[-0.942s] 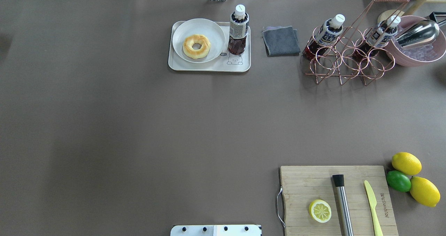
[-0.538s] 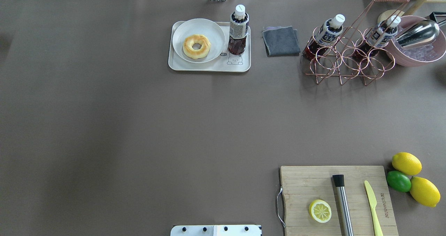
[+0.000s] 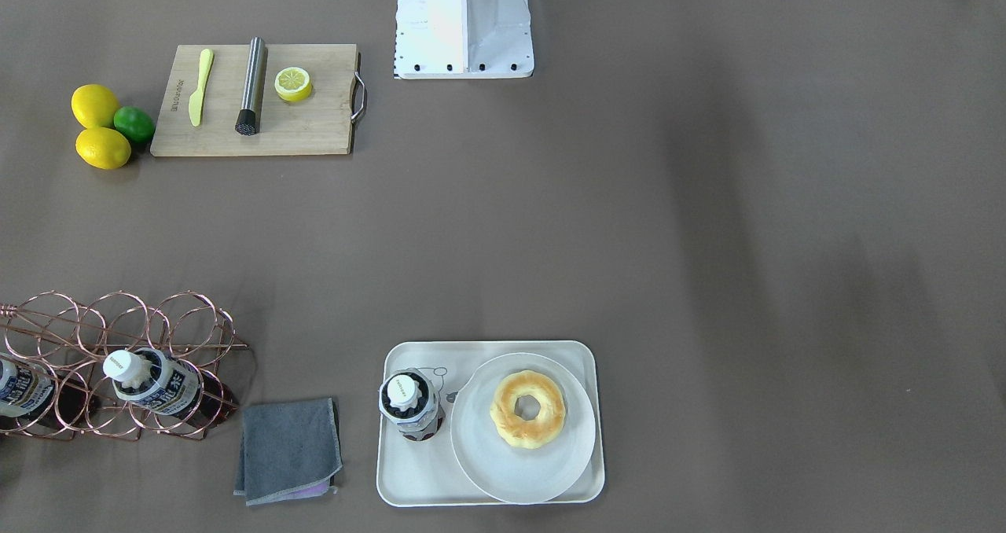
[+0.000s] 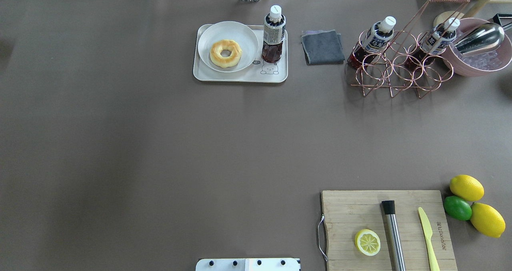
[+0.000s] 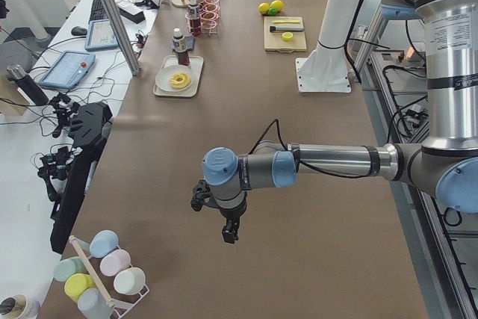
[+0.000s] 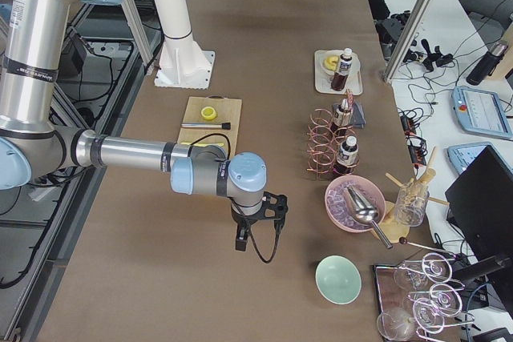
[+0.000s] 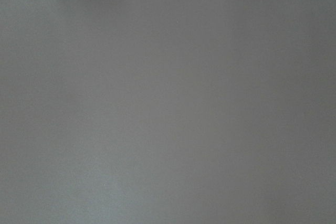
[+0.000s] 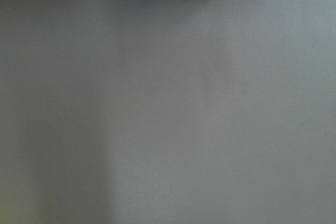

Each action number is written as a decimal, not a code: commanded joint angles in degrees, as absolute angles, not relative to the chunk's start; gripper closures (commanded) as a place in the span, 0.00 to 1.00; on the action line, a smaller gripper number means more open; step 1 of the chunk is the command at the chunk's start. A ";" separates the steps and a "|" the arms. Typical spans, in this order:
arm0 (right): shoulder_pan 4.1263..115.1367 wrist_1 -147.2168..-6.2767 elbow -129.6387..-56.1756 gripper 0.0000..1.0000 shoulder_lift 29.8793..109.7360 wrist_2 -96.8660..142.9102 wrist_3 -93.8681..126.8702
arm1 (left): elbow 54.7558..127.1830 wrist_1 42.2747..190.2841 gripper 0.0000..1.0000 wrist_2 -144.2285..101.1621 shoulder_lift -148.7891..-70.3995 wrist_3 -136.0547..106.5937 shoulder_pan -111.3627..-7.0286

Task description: Place tea on tray

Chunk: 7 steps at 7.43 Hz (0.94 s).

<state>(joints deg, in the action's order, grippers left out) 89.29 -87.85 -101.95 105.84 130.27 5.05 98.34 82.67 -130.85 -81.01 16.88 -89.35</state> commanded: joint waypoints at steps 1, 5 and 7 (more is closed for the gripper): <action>89.30 -87.54 -102.04 0.00 105.82 129.99 4.83 | 96.42 83.50 0.01 -129.91 -81.04 16.96 -89.38; 89.30 -87.63 -102.04 0.00 106.34 129.90 4.66 | 96.33 83.41 0.01 -129.99 -80.16 17.05 -89.47; 89.21 -87.80 -102.04 0.00 106.43 128.59 4.83 | 95.54 83.41 0.01 -129.90 -80.07 17.31 -89.47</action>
<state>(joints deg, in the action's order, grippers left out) 89.29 -87.67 -102.00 106.26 129.65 4.78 96.02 83.41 -129.97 -80.19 17.12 -89.47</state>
